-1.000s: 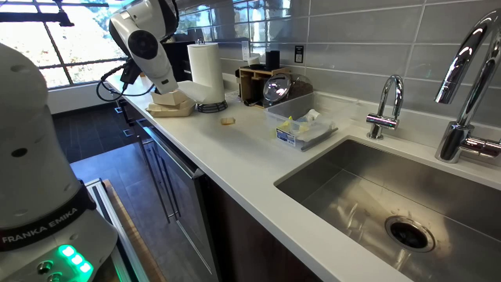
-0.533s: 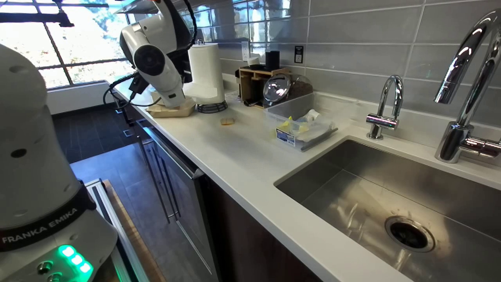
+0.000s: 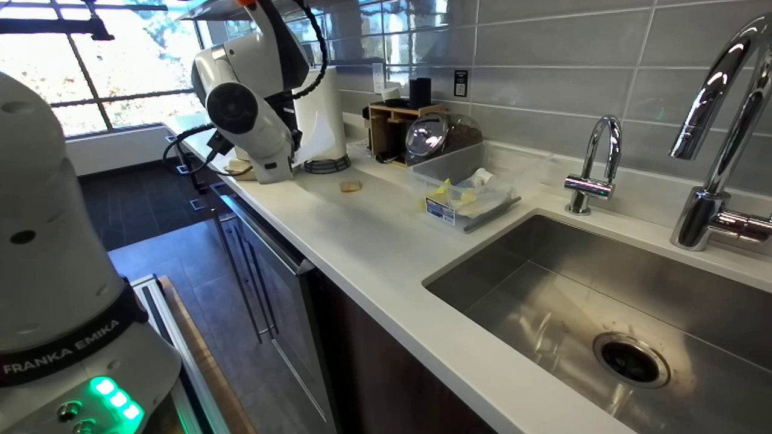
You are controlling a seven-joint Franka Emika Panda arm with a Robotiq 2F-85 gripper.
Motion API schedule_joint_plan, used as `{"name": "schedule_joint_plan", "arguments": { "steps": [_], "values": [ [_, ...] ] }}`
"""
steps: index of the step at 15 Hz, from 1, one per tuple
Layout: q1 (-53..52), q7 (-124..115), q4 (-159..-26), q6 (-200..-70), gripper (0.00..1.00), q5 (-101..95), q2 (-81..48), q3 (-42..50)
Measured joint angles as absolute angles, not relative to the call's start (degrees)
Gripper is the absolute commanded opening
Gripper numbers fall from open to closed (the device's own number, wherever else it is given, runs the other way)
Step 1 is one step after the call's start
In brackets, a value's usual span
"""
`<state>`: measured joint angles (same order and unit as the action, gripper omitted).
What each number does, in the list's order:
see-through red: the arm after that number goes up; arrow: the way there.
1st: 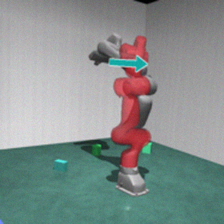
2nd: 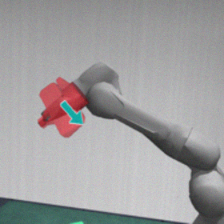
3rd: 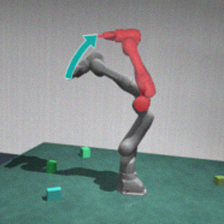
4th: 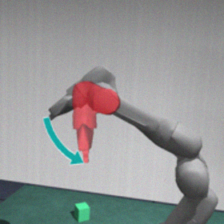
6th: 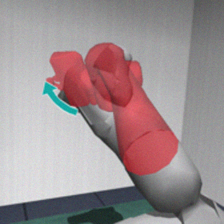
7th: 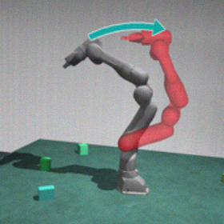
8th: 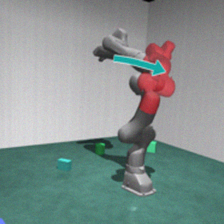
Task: Tear one paper towel from the roll.
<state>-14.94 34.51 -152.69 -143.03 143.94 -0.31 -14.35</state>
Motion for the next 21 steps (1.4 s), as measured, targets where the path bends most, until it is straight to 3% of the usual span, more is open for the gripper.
{"name": "schedule_joint_plan", "arguments": {
  "steps": [21],
  "values": [
    [-11.65,31.74,-157.77,-140.27,0.00,143.82,-2.12,-11.10]
  ]
}}
